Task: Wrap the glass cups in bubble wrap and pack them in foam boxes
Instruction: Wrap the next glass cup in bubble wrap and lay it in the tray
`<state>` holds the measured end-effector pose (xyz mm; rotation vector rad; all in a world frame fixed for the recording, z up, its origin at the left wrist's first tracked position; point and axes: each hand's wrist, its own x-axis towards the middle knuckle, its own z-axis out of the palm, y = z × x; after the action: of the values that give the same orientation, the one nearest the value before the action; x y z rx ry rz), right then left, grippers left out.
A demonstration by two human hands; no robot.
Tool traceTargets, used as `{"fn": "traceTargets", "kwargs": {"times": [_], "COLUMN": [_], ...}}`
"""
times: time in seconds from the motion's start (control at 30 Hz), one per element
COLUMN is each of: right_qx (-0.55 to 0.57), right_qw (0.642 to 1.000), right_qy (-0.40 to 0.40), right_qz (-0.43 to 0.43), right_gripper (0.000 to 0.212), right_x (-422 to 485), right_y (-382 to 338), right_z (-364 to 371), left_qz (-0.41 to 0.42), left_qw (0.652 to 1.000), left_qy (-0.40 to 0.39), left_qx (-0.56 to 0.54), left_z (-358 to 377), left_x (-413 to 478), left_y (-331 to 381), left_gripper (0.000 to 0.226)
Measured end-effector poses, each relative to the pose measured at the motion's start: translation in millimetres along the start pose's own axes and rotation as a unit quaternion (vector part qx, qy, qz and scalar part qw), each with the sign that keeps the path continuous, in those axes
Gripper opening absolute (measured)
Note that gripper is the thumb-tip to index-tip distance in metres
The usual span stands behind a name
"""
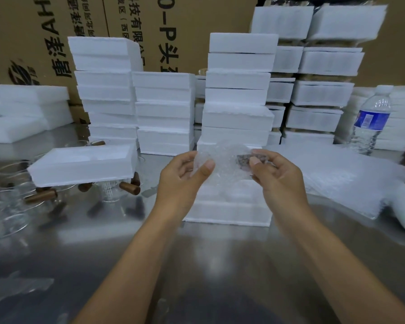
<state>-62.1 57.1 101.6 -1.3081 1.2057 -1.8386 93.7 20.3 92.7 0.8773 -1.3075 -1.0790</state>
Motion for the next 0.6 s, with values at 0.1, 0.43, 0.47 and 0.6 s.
{"fn": "traceTargets", "kwargs": {"times": [0.1, 0.43, 0.47, 0.6], "right_qx": [-0.126, -0.328, -0.312, -0.288], "right_qw": [0.991, 0.943, 0.948, 0.957], "right_qy": [-0.042, -0.053, -0.052, -0.026], "right_qz": [-0.023, -0.033, -0.018, 0.0], "right_gripper": [0.013, 0.044, 0.044, 0.035], "right_x": [4, -3, -4, -7], "right_y": [8, 40, 41, 45], "right_z": [-3, -9, -8, -6], "left_qz": [-0.031, -0.049, -0.044, -0.01], "left_qw": [0.999, 0.993, 0.992, 0.989], "left_qy": [-0.032, 0.087, 0.088, 0.086], "left_qx": [0.0, 0.06, 0.075, 0.12], "left_z": [-1, 6, 6, 8], "left_x": [2, 5, 5, 4], "left_y": [-4, -15, -17, -23], "left_gripper": [0.047, 0.015, 0.014, 0.007]}}
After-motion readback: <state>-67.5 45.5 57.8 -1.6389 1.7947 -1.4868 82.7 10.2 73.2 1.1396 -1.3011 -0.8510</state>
